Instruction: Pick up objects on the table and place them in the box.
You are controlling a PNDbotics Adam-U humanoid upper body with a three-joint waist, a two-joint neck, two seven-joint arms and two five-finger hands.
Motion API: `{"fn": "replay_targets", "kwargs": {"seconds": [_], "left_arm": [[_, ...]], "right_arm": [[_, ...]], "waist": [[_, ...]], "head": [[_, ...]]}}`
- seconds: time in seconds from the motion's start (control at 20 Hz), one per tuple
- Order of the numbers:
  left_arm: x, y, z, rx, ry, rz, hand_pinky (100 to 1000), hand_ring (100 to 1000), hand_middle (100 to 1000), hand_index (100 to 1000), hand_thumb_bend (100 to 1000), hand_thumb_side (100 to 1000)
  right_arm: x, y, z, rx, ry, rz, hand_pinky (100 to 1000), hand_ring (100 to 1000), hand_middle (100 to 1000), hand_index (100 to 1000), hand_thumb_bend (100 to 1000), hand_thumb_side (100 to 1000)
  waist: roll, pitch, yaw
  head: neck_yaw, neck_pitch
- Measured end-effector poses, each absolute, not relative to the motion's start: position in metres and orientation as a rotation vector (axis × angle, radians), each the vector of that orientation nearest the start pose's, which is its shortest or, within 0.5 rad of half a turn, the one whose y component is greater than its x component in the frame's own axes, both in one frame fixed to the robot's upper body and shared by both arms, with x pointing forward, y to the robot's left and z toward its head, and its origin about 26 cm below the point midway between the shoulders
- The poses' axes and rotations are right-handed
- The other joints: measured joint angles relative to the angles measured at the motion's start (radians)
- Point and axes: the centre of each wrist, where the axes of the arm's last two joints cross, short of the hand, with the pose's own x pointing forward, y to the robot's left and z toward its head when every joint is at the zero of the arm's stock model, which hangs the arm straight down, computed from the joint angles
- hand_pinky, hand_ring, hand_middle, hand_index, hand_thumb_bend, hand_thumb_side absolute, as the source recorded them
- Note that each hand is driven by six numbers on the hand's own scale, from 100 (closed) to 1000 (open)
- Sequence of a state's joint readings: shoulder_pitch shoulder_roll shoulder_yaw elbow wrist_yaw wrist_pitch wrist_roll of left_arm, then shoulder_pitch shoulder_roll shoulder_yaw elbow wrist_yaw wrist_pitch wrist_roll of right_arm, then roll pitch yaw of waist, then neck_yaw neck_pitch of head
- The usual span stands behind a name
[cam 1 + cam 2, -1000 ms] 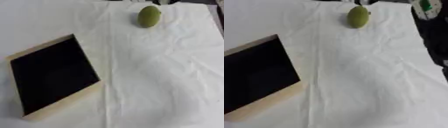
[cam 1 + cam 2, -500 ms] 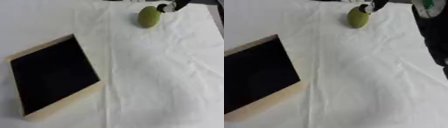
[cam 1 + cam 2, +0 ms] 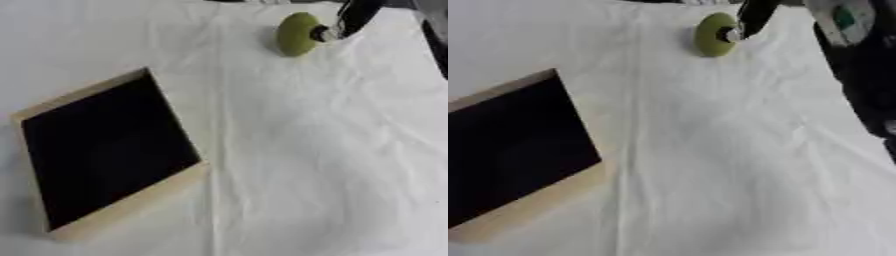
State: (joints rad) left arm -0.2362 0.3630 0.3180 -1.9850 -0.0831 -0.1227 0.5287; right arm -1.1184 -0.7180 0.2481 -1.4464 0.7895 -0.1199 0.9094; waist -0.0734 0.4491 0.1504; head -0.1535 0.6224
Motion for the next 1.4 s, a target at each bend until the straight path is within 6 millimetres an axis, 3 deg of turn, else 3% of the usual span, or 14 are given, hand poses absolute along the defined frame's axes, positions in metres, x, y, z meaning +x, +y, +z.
{"fn": "replay_targets", "kwargs": {"seconds": [0.3,0.8,1.4], "left_arm": [[0.282,0.350,0.209,0.845,-2.399,0.396,504,600,657,721,434,548],[0.282,0.350,0.210,0.839,-2.404,0.388,502,601,658,721,428,551],[0.284,0.347,0.211,0.827,-2.412,0.379,502,602,659,721,423,554]], "right_arm": [[0.414,-0.246,0.384,-1.118,-1.213,1.875,924,911,926,960,340,100],[0.437,-0.246,0.375,-1.154,-1.166,1.812,919,919,922,989,356,100],[0.445,-0.258,0.375,-1.227,-1.184,1.701,917,919,924,984,332,100]], "waist": [[0.001,0.004,0.005],[0.004,0.036,0.016],[-0.001,0.052,0.024]], "head": [[-0.012,-0.006],[-0.041,-0.031],[-0.056,-0.045]]}}
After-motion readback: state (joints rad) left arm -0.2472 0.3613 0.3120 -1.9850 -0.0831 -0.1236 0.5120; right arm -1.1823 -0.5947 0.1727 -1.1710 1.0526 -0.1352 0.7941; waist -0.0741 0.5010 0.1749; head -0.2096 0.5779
